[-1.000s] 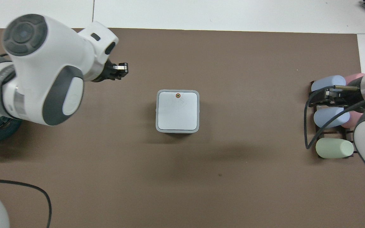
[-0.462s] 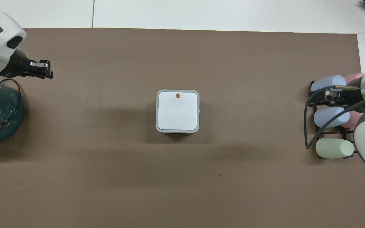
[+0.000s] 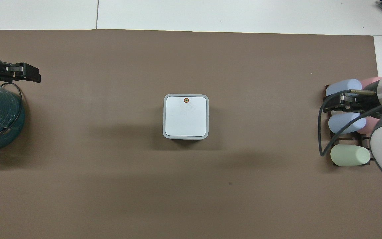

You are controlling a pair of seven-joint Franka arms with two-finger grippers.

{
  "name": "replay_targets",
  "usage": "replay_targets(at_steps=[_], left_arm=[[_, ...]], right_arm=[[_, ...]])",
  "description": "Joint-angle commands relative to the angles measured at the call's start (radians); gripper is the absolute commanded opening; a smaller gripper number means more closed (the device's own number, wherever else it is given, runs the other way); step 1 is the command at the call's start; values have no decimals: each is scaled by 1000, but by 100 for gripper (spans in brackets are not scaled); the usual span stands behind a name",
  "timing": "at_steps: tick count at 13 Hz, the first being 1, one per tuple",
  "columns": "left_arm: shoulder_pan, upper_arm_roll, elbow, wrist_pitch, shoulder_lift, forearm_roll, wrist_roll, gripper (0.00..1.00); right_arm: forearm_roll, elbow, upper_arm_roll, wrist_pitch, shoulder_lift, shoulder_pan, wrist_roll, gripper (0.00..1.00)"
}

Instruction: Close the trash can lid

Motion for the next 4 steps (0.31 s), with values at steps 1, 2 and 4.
replay_targets(at_steps=[1,2,4], left_arm=[[4,-5,0,-22,-18,21,8,100],[4,-5,-4,-18,-23,21,9,100],[4,-5,-7,-12,-24,21,10,100]], right_arm=[[1,-17,4,1,-20,-9,-19,100],[-1,-17,5,1,-21,-11,-19,100],[1,-17,5,1,-20,-11,-20,100]])
